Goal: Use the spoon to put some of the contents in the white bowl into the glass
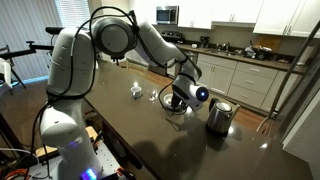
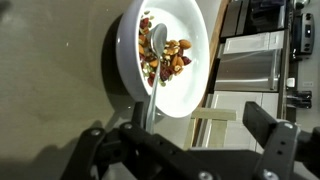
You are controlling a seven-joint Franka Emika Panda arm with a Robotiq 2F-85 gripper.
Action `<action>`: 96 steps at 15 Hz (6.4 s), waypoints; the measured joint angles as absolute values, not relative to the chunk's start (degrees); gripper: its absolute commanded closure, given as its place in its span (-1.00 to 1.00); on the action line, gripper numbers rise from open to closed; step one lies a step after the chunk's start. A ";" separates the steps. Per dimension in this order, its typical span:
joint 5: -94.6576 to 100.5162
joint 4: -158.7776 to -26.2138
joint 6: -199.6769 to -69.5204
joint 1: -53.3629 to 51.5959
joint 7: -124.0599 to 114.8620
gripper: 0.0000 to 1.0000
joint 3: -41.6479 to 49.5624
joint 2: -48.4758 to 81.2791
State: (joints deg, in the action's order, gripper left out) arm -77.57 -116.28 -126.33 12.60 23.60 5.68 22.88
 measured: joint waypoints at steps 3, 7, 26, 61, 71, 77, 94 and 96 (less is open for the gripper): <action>-78.10 -117.23 -126.32 11.80 23.76 -1.00 5.69 22.74; -78.10 -117.76 -125.71 11.71 25.63 -1.00 5.90 22.75; -73.25 -109.53 -116.58 12.30 37.52 -0.46 8.47 29.37; -62.36 -102.99 -117.47 12.65 37.05 0.90 10.84 26.27; -46.92 -103.27 -126.59 11.54 37.02 0.90 7.64 24.43; -46.44 -103.90 -128.74 11.80 37.02 0.91 5.31 24.38; -54.46 -107.10 -127.01 12.19 36.81 0.90 3.26 24.37; -56.07 -107.61 -125.61 12.37 36.81 0.90 3.25 24.42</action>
